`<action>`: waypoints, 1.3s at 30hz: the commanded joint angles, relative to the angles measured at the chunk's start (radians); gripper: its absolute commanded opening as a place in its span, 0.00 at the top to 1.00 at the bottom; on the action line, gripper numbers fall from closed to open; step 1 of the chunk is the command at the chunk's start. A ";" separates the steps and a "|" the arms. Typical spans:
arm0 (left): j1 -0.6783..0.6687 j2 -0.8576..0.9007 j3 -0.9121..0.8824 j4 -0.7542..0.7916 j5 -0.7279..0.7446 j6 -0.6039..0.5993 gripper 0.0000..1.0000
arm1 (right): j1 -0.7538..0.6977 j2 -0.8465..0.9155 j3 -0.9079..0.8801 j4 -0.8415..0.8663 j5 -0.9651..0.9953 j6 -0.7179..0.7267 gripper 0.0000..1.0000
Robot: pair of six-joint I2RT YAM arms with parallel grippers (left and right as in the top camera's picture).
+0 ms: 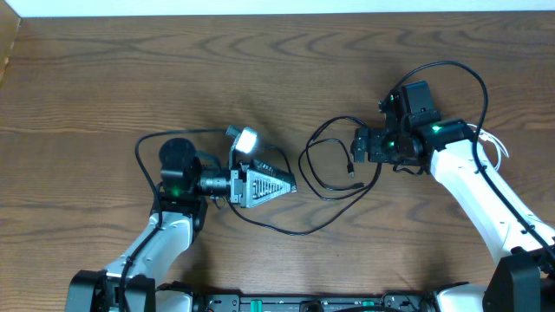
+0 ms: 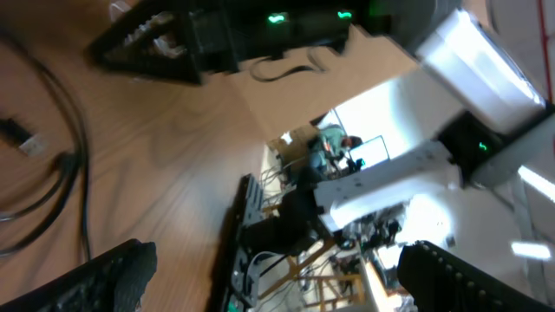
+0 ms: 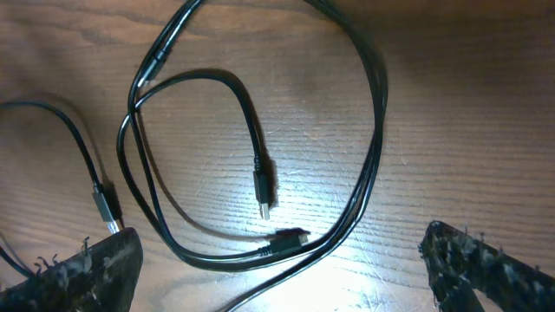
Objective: Untangle cables
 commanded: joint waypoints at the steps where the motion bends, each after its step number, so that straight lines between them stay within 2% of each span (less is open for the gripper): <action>1: -0.003 0.010 -0.013 -0.135 -0.131 0.157 0.05 | 0.007 0.002 0.003 -0.002 0.008 -0.007 0.01; 5: -0.003 0.010 -0.013 -0.465 -0.374 0.308 0.05 | 0.007 0.002 0.003 -0.002 0.008 -0.007 0.01; 7: -0.005 0.010 -0.013 -0.600 -0.500 0.330 0.05 | 0.007 0.002 0.003 -0.002 0.008 -0.007 0.01; 11: -0.008 0.010 -0.013 -0.728 -0.592 0.329 0.05 | 0.007 0.002 0.003 -0.002 0.008 -0.007 0.01; 22: -0.008 0.010 -0.013 -0.753 -0.610 0.329 0.05 | 0.007 0.002 0.003 -0.002 0.008 -0.007 0.01; 23: -0.008 0.010 -0.013 -0.753 -0.610 0.330 0.08 | 0.007 0.002 0.003 -0.002 0.008 -0.007 0.01; 25: -0.008 0.010 -0.013 -0.753 -0.610 0.330 0.22 | 0.007 0.002 0.003 -0.002 0.008 -0.007 0.01; 27: -0.008 0.010 -0.013 -0.753 -0.610 0.330 0.28 | 0.007 0.002 0.003 -0.002 0.008 -0.007 0.01; 32: -0.008 0.010 -0.013 -0.758 -0.644 0.330 0.28 | 0.007 0.002 0.003 -0.002 0.008 -0.007 0.01; 39: -0.008 0.010 -0.013 -0.842 -0.774 0.329 0.30 | 0.007 0.002 0.003 -0.002 0.008 -0.007 0.01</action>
